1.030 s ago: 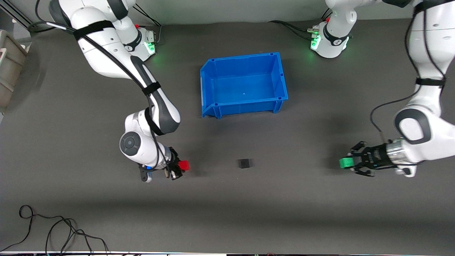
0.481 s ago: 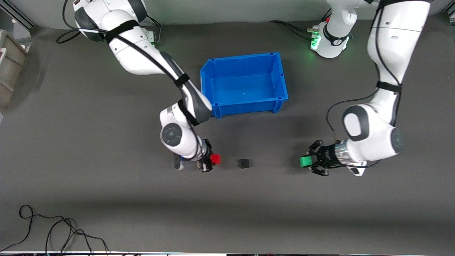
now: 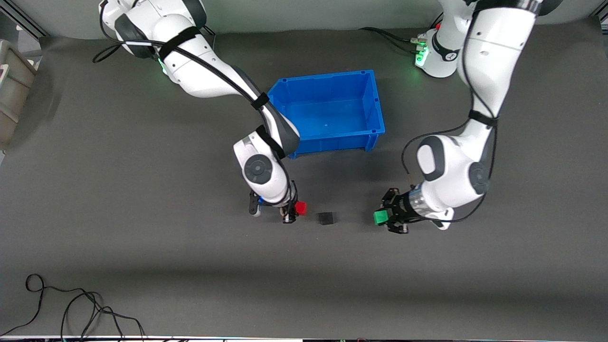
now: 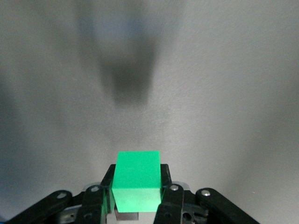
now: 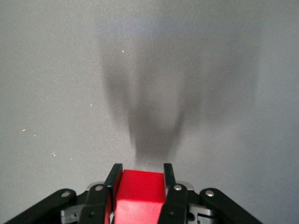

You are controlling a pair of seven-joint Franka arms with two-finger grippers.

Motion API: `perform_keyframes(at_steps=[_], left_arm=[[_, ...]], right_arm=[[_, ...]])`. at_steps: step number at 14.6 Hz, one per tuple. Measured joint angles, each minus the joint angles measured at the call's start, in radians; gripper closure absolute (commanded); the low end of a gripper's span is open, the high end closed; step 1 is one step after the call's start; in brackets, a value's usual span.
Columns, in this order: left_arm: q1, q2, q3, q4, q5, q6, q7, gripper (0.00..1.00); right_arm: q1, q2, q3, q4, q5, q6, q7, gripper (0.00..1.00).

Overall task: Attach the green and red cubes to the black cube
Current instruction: 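Carry the red cube and green cube toward the black cube, then press the red and green cubes against the black cube's sides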

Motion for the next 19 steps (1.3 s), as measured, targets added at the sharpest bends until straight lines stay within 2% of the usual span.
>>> perform_keyframes(at_steps=[9,13,19], left_arm=[[-0.097,0.123,0.0,0.106,0.0,0.086,-0.115,1.0],[-0.129,0.156,0.0,0.128,0.0,0.121,-0.13,1.0],[-0.155,0.169,0.0,0.136,0.0,0.143,-0.15,1.0]], right_arm=[[-0.006,0.127,-0.018,0.171,-0.013,0.0,0.007,1.0],[0.012,0.153,-0.015,0.191,-0.053,0.0,0.007,1.0],[0.053,0.156,-0.014,0.197,-0.063,-0.002,0.007,1.0]])
